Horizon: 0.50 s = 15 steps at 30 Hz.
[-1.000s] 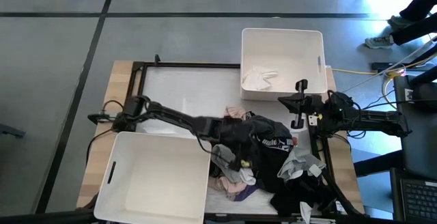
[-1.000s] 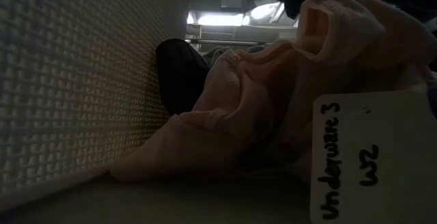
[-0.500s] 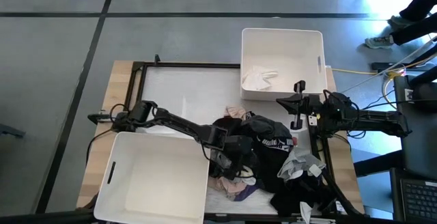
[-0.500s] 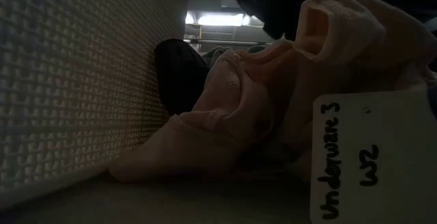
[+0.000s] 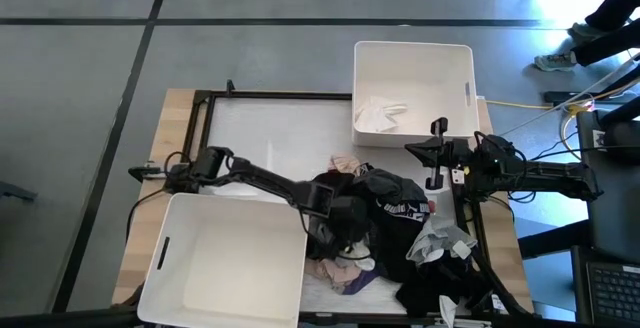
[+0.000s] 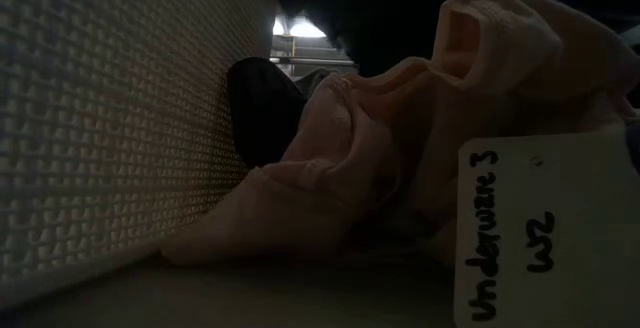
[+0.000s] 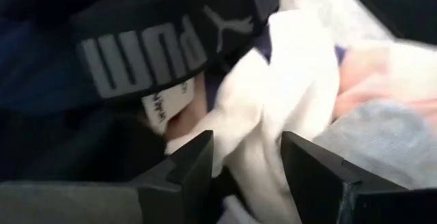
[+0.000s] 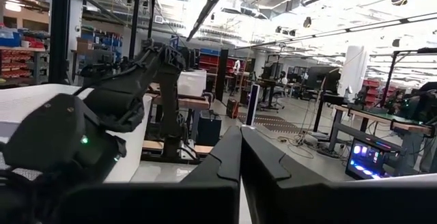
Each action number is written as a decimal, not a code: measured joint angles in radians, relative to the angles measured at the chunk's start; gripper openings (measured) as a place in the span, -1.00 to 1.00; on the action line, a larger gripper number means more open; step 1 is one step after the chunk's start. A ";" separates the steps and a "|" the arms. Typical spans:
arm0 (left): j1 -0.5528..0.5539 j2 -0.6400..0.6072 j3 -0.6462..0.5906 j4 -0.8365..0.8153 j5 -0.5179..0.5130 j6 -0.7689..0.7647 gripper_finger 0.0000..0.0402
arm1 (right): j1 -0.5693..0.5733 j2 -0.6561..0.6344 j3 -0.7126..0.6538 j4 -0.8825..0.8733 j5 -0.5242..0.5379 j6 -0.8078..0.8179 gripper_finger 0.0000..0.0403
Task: Sort clothes
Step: Put the white sock into the top white laundry bin
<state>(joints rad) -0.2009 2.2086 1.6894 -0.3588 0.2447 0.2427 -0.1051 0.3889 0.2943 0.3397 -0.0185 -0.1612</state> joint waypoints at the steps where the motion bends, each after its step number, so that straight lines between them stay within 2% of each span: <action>1: 0.002 0.001 0.000 0.002 0.000 0.006 -0.19 | 0.000 0.000 0.000 -0.001 0.000 0.000 -0.95; 9: 0.000 0.011 0.000 0.021 0.003 0.048 -0.23 | 0.000 0.000 0.000 -0.001 0.000 0.000 -0.95; 15: 0.001 0.024 0.002 0.046 0.067 0.047 -0.51 | 0.000 0.000 0.000 -0.001 0.000 -0.001 -0.95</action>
<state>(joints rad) -0.2001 2.2326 1.6909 -0.3131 0.3119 0.2897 -0.1051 0.3885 0.2943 0.3386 -0.0185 -0.1618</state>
